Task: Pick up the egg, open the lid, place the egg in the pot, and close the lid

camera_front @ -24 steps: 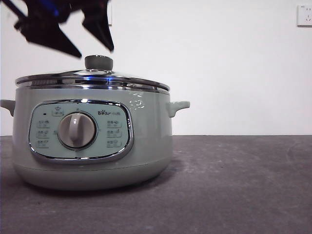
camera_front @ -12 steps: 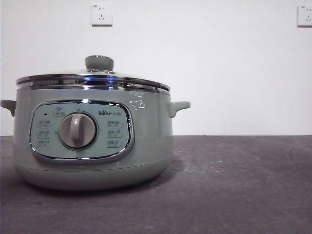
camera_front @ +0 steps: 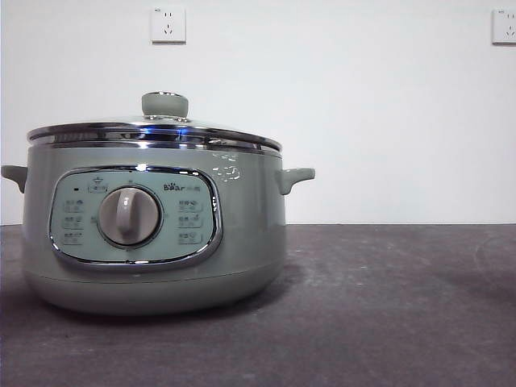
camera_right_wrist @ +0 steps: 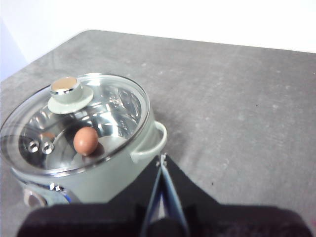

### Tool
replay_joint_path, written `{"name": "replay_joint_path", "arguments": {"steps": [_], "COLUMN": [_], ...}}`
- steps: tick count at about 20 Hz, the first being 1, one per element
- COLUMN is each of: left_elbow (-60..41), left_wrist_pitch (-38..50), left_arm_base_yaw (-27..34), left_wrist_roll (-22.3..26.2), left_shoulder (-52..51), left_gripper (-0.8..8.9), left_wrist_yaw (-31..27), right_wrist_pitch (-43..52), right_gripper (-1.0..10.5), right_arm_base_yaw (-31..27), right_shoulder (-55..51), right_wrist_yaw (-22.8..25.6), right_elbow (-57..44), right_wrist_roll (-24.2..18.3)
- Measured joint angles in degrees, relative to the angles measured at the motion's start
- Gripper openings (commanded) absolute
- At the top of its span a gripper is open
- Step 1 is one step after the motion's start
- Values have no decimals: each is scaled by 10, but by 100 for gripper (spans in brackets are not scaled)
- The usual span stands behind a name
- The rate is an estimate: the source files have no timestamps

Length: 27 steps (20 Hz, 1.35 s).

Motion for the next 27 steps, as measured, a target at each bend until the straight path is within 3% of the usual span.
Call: {"name": "replay_joint_path", "arguments": {"steps": [5, 22, 27], "left_elbow": [-22, -23, -34], "left_wrist_pitch": [-10, -54, -25], "left_arm_base_yaw": [-6, -3, 106], "left_wrist_roll": [-3, 2, 4], "left_shoulder": [-27, 22, -49], "left_gripper": [-3, -3, -3], "left_wrist_yaw": [5, 3, 64], "right_wrist_pitch": [-20, -25, -25], "right_gripper": [2, 2, 2], "right_arm_base_yaw": [0, 0, 0], "right_shoulder": [1, 2, 2], "right_wrist_yaw": [3, 1, 1], "right_elbow": [-11, -12, -12], "right_wrist_roll": [2, 4, 4]}}
